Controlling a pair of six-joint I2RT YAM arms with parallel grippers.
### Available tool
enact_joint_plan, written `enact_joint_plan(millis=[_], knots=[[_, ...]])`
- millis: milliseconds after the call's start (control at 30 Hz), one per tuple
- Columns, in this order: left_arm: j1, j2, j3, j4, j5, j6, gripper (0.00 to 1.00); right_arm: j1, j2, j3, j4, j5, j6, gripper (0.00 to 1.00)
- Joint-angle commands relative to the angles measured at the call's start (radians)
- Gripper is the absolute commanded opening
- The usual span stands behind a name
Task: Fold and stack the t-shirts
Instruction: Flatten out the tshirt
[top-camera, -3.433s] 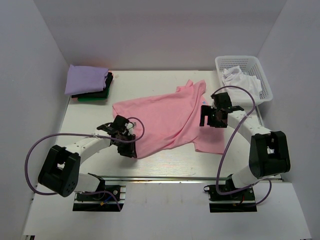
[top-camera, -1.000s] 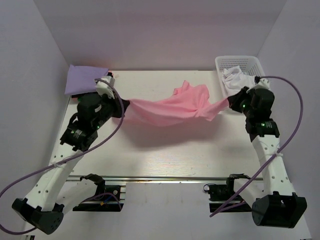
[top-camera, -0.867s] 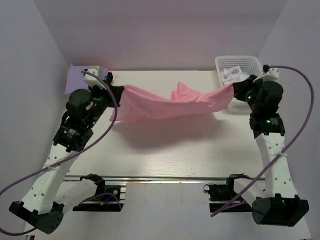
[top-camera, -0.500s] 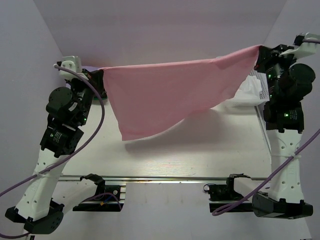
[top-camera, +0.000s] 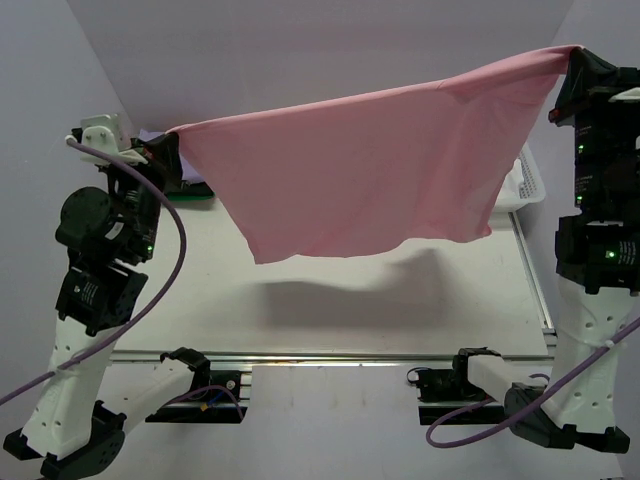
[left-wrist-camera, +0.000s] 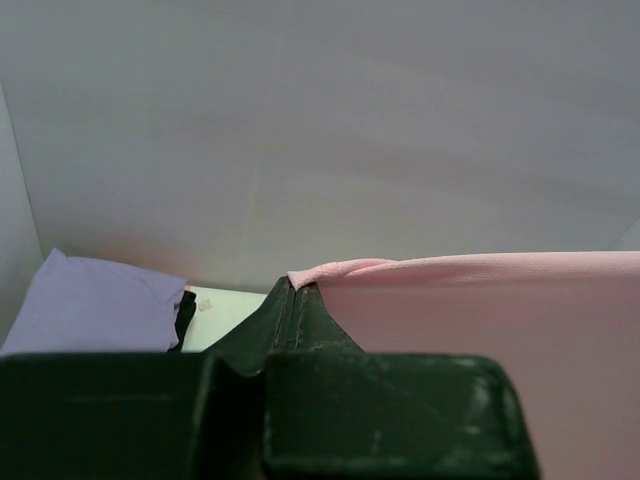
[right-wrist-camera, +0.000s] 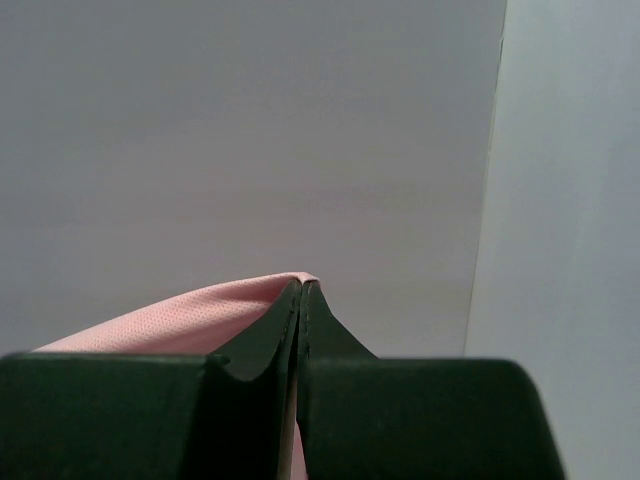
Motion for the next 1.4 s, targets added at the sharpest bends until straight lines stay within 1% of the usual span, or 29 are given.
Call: enact_joint_plan(millis=[0, 33, 300, 400, 533, 667, 733, 833, 933, 1000, 1033, 1067, 1100, 1133, 1167, 1200, 1233, 1267, 1333, 1367], knots=[[0.005, -0.060, 0.055, -0.014, -0.064, 0.041, 0.00, -0.008, -0.045, 0.038, 0.041, 0.065, -0.056, 0.00], [0.005, -0.074, 0.064, -0.014, -0.042, 0.041, 0.00, -0.007, -0.063, 0.038, 0.036, 0.059, -0.086, 0.00], [0.005, -0.164, 0.141, -0.049, 0.079, 0.041, 0.00, -0.007, -0.194, 0.026, 0.018, 0.073, -0.128, 0.00], [0.005, -0.210, 0.153, -0.085, 0.131, 0.041, 0.00, -0.007, -0.257, 0.000, 0.003, 0.070, -0.142, 0.00], [0.005, -0.258, 0.153, -0.112, 0.209, 0.006, 0.00, -0.005, -0.355, -0.057, -0.007, 0.079, -0.151, 0.00], [0.005, -0.258, 0.189, -0.158, 0.219, -0.007, 0.00, -0.005, -0.416, -0.075, -0.034, 0.079, -0.154, 0.00], [0.005, -0.269, 0.189, -0.158, 0.257, -0.007, 0.00, -0.005, -0.429, -0.080, -0.025, 0.081, -0.153, 0.00], [0.005, -0.269, 0.169, -0.135, 0.257, -0.007, 0.00, -0.004, -0.438, -0.114, -0.034, 0.078, -0.137, 0.00], [0.005, -0.241, 0.109, -0.099, 0.248, -0.016, 0.00, -0.004, -0.430, -0.192, -0.016, 0.056, -0.113, 0.00], [0.005, -0.223, 0.043, -0.074, 0.234, -0.025, 0.00, -0.005, -0.422, -0.235, 0.009, 0.026, -0.088, 0.00], [0.005, -0.212, 0.016, -0.045, 0.234, -0.025, 0.00, -0.005, -0.415, -0.306, 0.019, 0.018, -0.068, 0.00], [0.005, -0.187, -0.044, -0.034, 0.222, -0.036, 0.00, -0.007, -0.409, -0.334, 0.029, 0.006, -0.068, 0.00], [0.005, -0.174, -0.075, -0.023, 0.193, -0.045, 0.00, -0.007, -0.406, -0.362, 0.077, -0.026, -0.038, 0.00], [0.005, -0.160, -0.106, -0.014, 0.174, -0.059, 0.00, -0.007, -0.393, -0.467, 0.094, -0.040, -0.013, 0.00], [0.005, -0.132, -0.173, 0.007, 0.132, -0.068, 0.00, -0.007, -0.389, -0.502, 0.108, -0.042, -0.004, 0.00], [0.005, -0.117, -0.207, 0.023, 0.104, -0.080, 0.00, -0.005, -0.375, -0.561, 0.162, -0.100, 0.011, 0.00], [0.005, -0.103, -0.268, 0.049, 0.078, -0.080, 0.00, -0.007, -0.352, -0.624, 0.176, -0.116, 0.039, 0.00], [0.005, -0.088, -0.297, 0.063, 0.029, -0.089, 0.00, -0.005, -0.340, -0.681, 0.203, -0.140, 0.051, 0.00], [0.005, -0.028, -0.362, 0.076, -0.016, -0.109, 0.00, -0.007, -0.289, -0.735, 0.239, -0.169, 0.076, 0.00], [0.005, -0.005, -0.380, 0.099, -0.060, -0.109, 0.00, -0.007, -0.227, -0.812, 0.271, -0.185, 0.100, 0.00]])
